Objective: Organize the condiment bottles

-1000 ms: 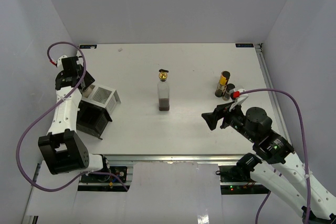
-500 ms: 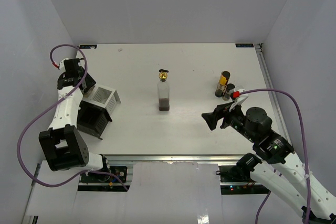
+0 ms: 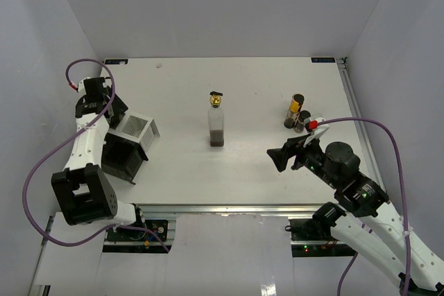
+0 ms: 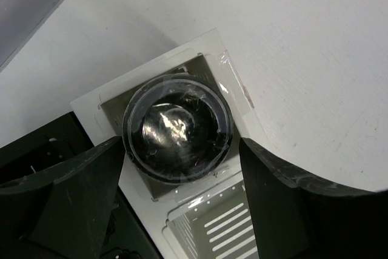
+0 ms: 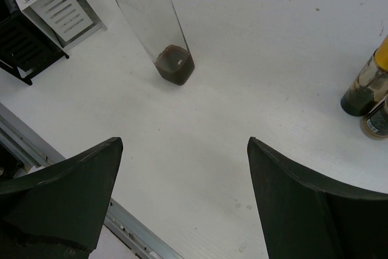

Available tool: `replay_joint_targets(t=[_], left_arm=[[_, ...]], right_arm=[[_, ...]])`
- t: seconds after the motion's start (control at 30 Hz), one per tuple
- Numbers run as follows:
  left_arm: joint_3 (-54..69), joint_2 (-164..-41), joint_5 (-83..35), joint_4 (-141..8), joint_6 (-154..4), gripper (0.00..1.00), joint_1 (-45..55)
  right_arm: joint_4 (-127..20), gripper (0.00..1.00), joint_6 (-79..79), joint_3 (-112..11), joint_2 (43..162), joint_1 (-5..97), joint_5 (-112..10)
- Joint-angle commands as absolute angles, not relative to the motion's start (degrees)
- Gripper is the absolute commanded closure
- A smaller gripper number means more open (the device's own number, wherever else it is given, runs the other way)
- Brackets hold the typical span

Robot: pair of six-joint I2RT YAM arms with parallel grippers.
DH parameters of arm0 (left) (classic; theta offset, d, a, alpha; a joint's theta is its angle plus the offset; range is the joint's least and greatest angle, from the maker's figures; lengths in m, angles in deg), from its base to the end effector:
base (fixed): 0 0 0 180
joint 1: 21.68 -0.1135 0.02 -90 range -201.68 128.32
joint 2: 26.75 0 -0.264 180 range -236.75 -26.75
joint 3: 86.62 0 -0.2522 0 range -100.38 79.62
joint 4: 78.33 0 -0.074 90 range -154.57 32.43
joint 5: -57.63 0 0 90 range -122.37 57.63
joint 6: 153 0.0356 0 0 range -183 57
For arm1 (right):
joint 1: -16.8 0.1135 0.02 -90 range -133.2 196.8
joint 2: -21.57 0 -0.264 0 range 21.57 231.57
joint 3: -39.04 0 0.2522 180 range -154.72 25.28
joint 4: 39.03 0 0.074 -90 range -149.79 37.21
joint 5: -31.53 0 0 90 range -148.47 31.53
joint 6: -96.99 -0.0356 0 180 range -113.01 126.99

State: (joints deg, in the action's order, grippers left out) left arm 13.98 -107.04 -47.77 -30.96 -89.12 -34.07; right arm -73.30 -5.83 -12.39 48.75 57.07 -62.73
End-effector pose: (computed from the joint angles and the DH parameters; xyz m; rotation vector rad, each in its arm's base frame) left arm 0.2907 0.0736 0.2890 -0.9010 2.2072 0.2111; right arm 0.0955 0.0774 0.3186 -0.3693 1.7465 0.6095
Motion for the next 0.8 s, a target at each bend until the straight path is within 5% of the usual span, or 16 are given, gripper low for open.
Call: replay_joint_targets(t=[0.0, 0.27, 0.37, 0.5, 0.77], left_arm=[[7.0, -105.3, -46.9, -26.6, -88.1, 0.11, -34.5], [-7.3, -102.4, -35.6, -18.8, -82.2, 0.02, -34.4], [-8.0, -99.5, -15.9, -21.8, -78.6, 0.02, -34.2], [-1.8, -95.2, -4.3, -28.7, -78.2, 0.02, -30.8], [8.2, -85.7, -9.6, -36.4, -79.8, 0.02, -13.6]], right_arm=[[-73.0, 0.1, -5.0, -13.2, 48.6, 57.5, -63.5], [-73.0, 0.1, -3.5, -13.5, 48.6, 57.4, -62.5], [-72.9, 0.1, -3.0, -13.5, 48.6, 57.4, -62.5], [-72.2, 0.1, -2.6, -13.2, 49.0, 57.5, -62.1], [-72.2, 0.1, -2.5, -12.6, 49.2, 57.4, -62.7]])
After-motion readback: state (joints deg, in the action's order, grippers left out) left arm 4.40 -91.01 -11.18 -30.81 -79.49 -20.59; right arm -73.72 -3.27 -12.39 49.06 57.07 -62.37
